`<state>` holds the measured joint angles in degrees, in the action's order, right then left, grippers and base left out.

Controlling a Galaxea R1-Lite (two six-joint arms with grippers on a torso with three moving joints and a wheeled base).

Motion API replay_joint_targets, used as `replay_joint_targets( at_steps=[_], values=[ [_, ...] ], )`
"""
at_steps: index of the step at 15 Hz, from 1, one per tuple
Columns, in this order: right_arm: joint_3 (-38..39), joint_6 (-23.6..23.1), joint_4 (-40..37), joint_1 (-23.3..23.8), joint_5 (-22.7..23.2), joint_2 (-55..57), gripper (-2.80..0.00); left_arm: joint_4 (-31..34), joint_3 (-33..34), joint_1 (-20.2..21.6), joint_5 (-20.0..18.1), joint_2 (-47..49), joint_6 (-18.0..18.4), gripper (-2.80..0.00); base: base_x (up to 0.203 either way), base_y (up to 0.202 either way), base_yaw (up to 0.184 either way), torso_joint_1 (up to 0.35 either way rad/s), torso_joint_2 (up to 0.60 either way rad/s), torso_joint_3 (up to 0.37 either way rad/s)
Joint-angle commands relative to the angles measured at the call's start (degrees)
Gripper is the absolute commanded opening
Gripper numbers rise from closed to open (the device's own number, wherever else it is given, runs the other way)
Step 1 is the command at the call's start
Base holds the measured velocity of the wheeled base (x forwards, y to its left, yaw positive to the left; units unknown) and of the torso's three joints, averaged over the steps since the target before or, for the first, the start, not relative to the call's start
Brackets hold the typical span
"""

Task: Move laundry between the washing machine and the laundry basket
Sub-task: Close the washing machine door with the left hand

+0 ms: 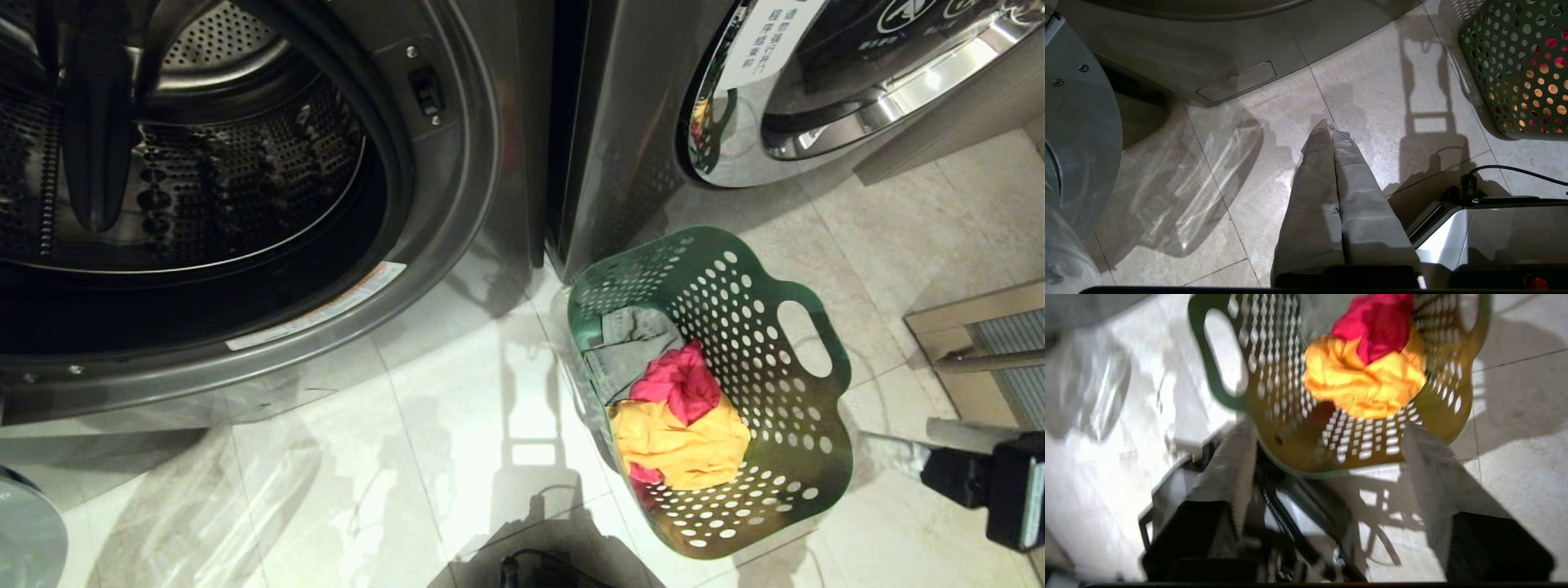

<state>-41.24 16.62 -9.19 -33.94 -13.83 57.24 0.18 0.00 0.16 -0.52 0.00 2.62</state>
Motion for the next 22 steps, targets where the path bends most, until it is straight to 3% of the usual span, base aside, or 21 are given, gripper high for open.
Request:
replay_joint_targets(
  at_steps=[1,4,6,9,12,14,16,18,20,22],
  values=[
    [0.95,0.04,-1.43,-0.97,0.9,-5.15,-2.8,0.0,0.0,0.02,0.0,0.09,0.01,-2.8,0.0,0.0,0.0,0.0,0.0,0.0],
    [1.71,-0.7,-3.65,-0.91,1.1,-10.93,-2.8,-0.01,0.0,0.02,0.0,0.09,0.01,-2.8,0.0,0.0,0.0,0.0,0.0,0.0],
    [2.23,-1.07,-9.87,0.7,1.13,-16.88,-2.8,-0.01,0.0,0.02,0.0,0.09,0.01,-2.8,0.0,0.0,0.0,0.0,0.0,0.0],
    [5.84,-3.12,-13.39,13.49,2.94,-21.71,-2.8,-0.01,0.0,0.02,0.0,0.09,0.01,-2.8,0.0,0.0,0.0,0.0,0.0,0.0],
    [15.67,-11.74,-13.42,29.31,16.45,-30.85,-2.8,-0.01,0.0,0.02,0.0,0.03,0.01,-2.8,0.0,0.0,0.0,0.0,0.0,0.0],
    [26.01,-18.65,-9.05,34.45,21.69,-36.85,-2.8,-0.01,0.0,0.02,0.0,0.09,0.01,-2.8,0.0,0.0,0.0,0.0,0.0,0.0],
    [35.77,-22.68,3.83,35.94,23.83,-41.0,-2.8,-0.01,0.0,0.02,0.0,0.09,0.01,-2.8,0.0,0.0,0.0,0.0,0.0,0.0],
    [38.01,-26.19,8.83,36.24,25.27,-42.69,-2.8,-0.01,0.0,0.02,0.0,0.09,0.01,-2.8,0.0,0.0,0.0,0.0,0.0,0.0],
    [39.71,-24.93,12.01,32.64,21.95,-44.2,-2.8,-0.01,0.0,0.02,0.0,0.09,0.01,-2.8,0.0,0.0,0.0,0.0,0.0,0.0],
    [40.88,-24.6,12.97,32.63,17.77,-47.62,-2.8,-0.01,0.0,0.02,0.0,0.09,0.01,-2.8,0.0,0.0,0.0,0.0,0.0,0.0]
  ],
)
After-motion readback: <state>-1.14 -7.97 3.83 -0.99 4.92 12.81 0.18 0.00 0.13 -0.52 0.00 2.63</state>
